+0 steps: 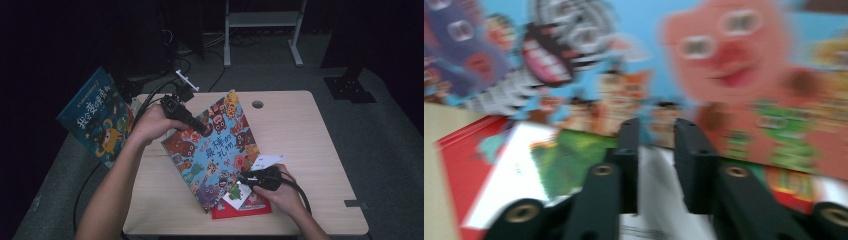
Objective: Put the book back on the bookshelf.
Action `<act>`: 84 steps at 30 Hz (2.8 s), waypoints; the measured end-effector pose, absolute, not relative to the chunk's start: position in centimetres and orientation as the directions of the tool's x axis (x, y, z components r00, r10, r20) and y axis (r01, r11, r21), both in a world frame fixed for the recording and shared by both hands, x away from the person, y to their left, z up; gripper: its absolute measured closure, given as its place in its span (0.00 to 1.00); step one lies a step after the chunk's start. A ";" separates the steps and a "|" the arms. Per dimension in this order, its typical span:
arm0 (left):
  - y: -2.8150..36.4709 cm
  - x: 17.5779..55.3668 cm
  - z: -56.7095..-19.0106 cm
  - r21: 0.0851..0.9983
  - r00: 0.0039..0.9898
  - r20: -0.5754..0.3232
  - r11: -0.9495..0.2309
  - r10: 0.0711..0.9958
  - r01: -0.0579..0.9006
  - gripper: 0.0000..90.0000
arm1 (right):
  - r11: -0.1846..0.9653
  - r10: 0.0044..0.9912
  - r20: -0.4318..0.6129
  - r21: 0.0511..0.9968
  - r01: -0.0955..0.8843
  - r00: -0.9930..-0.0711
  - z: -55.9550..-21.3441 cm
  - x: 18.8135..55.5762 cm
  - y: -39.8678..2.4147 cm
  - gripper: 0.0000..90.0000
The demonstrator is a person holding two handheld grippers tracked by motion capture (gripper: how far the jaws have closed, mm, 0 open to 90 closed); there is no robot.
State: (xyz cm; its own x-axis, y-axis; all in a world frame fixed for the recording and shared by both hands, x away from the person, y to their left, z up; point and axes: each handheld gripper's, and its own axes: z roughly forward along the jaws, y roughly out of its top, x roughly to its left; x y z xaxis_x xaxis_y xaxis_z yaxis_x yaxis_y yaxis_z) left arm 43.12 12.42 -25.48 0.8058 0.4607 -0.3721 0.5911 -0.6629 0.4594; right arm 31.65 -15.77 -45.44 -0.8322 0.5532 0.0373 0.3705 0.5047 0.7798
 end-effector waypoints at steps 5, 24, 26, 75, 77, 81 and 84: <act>12.3 43.0 -24.8 0.443 0.807 -0.358 -0.676 0.469 0.589 0.84 | 0.404 0.675 0.043 0.813 0.418 -0.736 -45.0 33.5 -19.0 0.54; 11.2 41.7 -22.6 0.431 0.851 -0.292 -0.734 0.438 0.525 0.90 | 0.261 0.922 -0.002 0.744 0.615 -0.388 -48.0 40.9 -28.1 0.27; 11.2 41.5 -22.5 0.432 0.855 -0.283 -0.738 0.434 0.518 0.90 | 0.255 0.929 -0.009 0.739 0.623 -0.369 -48.3 41.1 -28.2 0.24; 27.5 35.6 -20.4 0.529 0.762 -0.215 -0.583 0.611 0.617 0.90 | 0.223 0.939 0.014 0.737 0.638 -0.344 -48.5 41.4 -28.5 0.16; 28.2 35.3 -20.5 0.531 0.752 -0.213 -0.572 0.624 0.625 0.90 | 0.223 0.939 0.014 0.737 0.638 -0.344 -48.5 41.4 -28.5 0.16; 29.8 34.8 -20.6 0.532 0.717 -0.211 -0.538 0.664 0.654 0.90 | 0.222 0.939 0.015 0.737 0.639 -0.344 -48.5 41.4 -28.5 0.16; 30.7 34.5 -20.7 0.526 0.694 -0.206 -0.520 0.690 0.673 0.90 | 0.222 0.939 0.015 0.737 0.638 -0.344 -48.5 41.4 -28.5 0.16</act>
